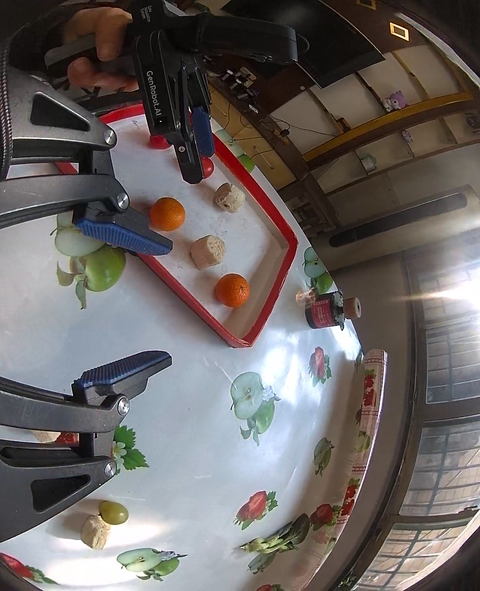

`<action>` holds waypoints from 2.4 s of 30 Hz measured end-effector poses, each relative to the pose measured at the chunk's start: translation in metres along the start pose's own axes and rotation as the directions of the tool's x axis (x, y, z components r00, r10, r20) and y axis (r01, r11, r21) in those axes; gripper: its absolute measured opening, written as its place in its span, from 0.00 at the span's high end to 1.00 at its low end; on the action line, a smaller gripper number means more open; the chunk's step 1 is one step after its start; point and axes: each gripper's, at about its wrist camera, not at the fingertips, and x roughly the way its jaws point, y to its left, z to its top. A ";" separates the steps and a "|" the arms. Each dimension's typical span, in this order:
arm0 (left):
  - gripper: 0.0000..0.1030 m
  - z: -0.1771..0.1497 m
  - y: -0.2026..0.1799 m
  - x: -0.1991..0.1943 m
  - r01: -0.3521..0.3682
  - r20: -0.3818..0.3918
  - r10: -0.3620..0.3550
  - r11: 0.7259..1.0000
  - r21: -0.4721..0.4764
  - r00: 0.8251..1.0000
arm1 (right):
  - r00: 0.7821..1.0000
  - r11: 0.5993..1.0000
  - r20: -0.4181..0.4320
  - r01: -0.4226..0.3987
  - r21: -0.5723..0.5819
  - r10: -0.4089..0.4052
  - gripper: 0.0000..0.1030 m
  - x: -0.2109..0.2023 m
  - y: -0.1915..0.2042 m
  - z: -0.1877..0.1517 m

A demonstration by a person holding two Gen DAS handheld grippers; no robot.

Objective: Organize fruits
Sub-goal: 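Open the right gripper to drop the orange while the left releases the beige block, then grasp the dark plum with the left gripper while the right grasps an orange, then carry the plum and orange over the red tray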

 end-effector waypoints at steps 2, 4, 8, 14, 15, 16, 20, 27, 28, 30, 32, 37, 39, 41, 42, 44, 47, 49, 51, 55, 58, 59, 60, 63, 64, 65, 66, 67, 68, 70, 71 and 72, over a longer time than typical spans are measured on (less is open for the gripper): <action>0.46 -0.005 -0.007 -0.003 0.009 0.002 -0.009 1.000 0.010 1.000 | 1.000 1.000 0.006 0.006 0.004 -0.006 0.43 -0.009 -0.003 -0.008; 0.46 -0.009 -0.013 -0.004 0.019 -0.001 -0.019 1.000 0.019 1.000 | 1.000 1.000 0.012 0.015 0.010 -0.015 0.42 -0.019 -0.007 -0.016; 0.46 -0.016 -0.023 -0.006 0.037 -0.008 -0.037 0.999 0.025 0.999 | 0.999 0.999 0.021 0.036 0.028 -0.036 0.42 -0.036 -0.017 -0.030; 0.46 -0.027 -0.036 -0.009 0.056 -0.016 -0.056 0.998 0.040 0.998 | 0.997 0.995 0.027 0.066 0.068 -0.068 0.39 -0.056 -0.034 -0.054; 0.46 -0.028 -0.039 -0.010 0.060 -0.016 -0.059 0.997 0.042 0.998 | 0.997 0.995 0.025 0.071 0.074 -0.073 0.39 -0.059 -0.036 -0.058; 0.46 -0.030 -0.041 -0.010 0.063 -0.016 -0.062 0.997 0.044 0.998 | 0.997 0.994 0.023 0.077 0.079 -0.079 0.39 -0.061 -0.040 -0.063; 0.46 -0.036 -0.050 -0.013 0.078 -0.017 -0.077 0.995 0.056 0.997 | 0.995 0.989 0.013 0.093 0.113 -0.095 0.39 -0.069 -0.053 -0.081; 0.46 -0.047 -0.077 -0.010 0.114 -0.044 -0.110 0.989 0.098 0.993 | 0.992 0.980 -0.006 0.122 0.154 -0.123 0.39 -0.084 -0.072 -0.114; 0.46 -0.049 -0.081 -0.010 0.121 -0.047 -0.116 0.987 0.103 0.992 | 0.992 0.979 -0.006 0.126 0.160 -0.127 0.39 -0.087 -0.074 -0.118; 0.46 -0.052 -0.091 -0.010 0.137 -0.054 -0.131 0.984 0.118 0.990 | 0.991 0.977 -0.006 0.130 0.171 -0.131 0.39 -0.092 -0.076 -0.127; 0.46 -0.055 -0.101 -0.009 0.152 -0.064 -0.145 0.979 0.137 0.987 | 0.991 0.975 -0.007 0.132 0.180 -0.132 0.39 -0.098 -0.077 -0.138; 0.46 -0.064 -0.132 -0.006 0.192 -0.093 -0.177 0.962 0.194 0.980 | 0.993 0.979 -0.013 0.115 0.170 -0.115 0.39 -0.111 -0.065 -0.164; 0.46 -0.068 -0.146 -0.003 0.211 -0.111 -0.190 0.953 0.220 0.975 | 0.995 0.984 -0.015 0.100 0.148 -0.099 0.39 -0.114 -0.055 -0.172; 0.46 -0.074 -0.162 0.001 0.228 -0.129 -0.201 0.942 0.247 0.971 | 0.996 0.989 -0.022 0.087 0.115 -0.085 0.39 -0.112 -0.044 -0.178; 0.46 -0.076 -0.169 0.003 0.235 -0.139 -0.205 0.937 0.259 0.969 | 0.996 0.991 -0.027 0.086 0.097 -0.084 0.41 -0.110 -0.040 -0.180; 0.46 -0.082 -0.182 0.007 0.255 -0.161 -0.217 0.925 0.283 0.963 | 0.995 0.993 -0.051 0.091 0.074 -0.088 0.42 -0.101 -0.034 -0.183; 0.46 -0.089 -0.198 0.012 0.280 -0.189 -0.229 0.908 0.312 0.955 | 0.994 0.994 -0.085 0.079 0.082 -0.072 0.66 -0.090 -0.036 -0.187; 0.46 -0.093 -0.207 0.014 0.292 -0.203 -0.234 0.898 0.330 0.951 | 0.995 0.994 -0.079 0.062 0.093 -0.054 0.67 -0.094 -0.041 -0.189; 0.46 -0.097 -0.214 0.017 0.303 -0.215 -0.240 0.890 0.341 0.947 | 0.995 0.992 -0.072 0.078 0.098 -0.071 0.67 -0.102 -0.046 -0.191; 0.46 -0.103 -0.224 0.027 0.315 -0.236 -0.241 0.879 0.359 0.941 | 0.990 0.978 -0.053 0.141 0.151 -0.135 0.67 -0.120 -0.069 -0.196; 0.62 -0.110 -0.229 0.031 0.308 -0.233 -0.231 0.869 0.386 0.945 | 0.985 0.966 -0.046 0.173 0.193 -0.168 0.67 -0.129 -0.085 -0.198; 0.71 -0.111 -0.229 0.031 0.309 -0.236 -0.230 0.865 0.395 0.944 | 0.983 0.962 -0.041 0.183 0.204 -0.178 0.67 -0.132 -0.090 -0.198; 0.78 -0.111 -0.229 0.031 0.323 -0.244 -0.241 0.861 0.393 0.939 | 0.982 0.959 -0.037 0.187 0.212 -0.183 0.67 -0.134 -0.094 -0.197; 0.78 -0.111 -0.225 0.028 0.315 -0.234 -0.237 0.861 0.398 0.943 | 0.982 0.956 -0.028 0.190 0.222 -0.188 0.67 -0.138 -0.098 -0.195; 0.78 -0.110 -0.223 0.027 0.312 -0.229 -0.236 0.863 0.398 0.944 | 0.982 0.957 -0.024 0.188 0.221 -0.187 0.67 -0.138 -0.098 -0.193; 0.78 -0.109 -0.221 0.025 0.314 -0.227 -0.239 0.864 0.394 0.944 | 0.983 0.958 -0.022 0.184 0.218 -0.184 0.67 -0.138 -0.098 -0.192; 0.78 -0.108 -0.219 0.024 0.312 -0.222 -0.241 0.866 0.391 0.945 | 0.983 0.960 -0.020 0.180 0.216 -0.180 0.67 -0.138 -0.097 -0.191; 0.78 -0.107 -0.217 0.022 0.309 -0.216 -0.241 0.868 0.389 0.946 | 0.984 0.961 -0.018 0.177 0.212 -0.177 0.67 -0.137 -0.096 -0.190; 0.78 -0.106 -0.214 0.021 0.306 -0.209 -0.241 0.870 0.387 0.948 | 0.984 0.962 -0.018 0.174 0.208 -0.175 0.67 -0.136 -0.094 -0.188; 0.78 -0.103 -0.208 0.017 0.300 -0.198 -0.240 0.875 0.380 0.950 | 0.986 0.965 -0.016 0.166 0.202 -0.166 0.67 -0.135 -0.091 -0.185; 0.78 -0.102 -0.204 0.015 0.298 -0.193 -0.240 0.878 0.374 0.951 | 0.987 0.967 -0.015 0.162 0.198 -0.163 0.67 -0.134 -0.089 -0.185; 0.78 -0.100 -0.201 0.013 0.294 -0.186 -0.240 0.881 0.371 0.953 | 0.987 0.968 -0.014 0.160 0.193 -0.161 0.67 -0.133 -0.088 -0.183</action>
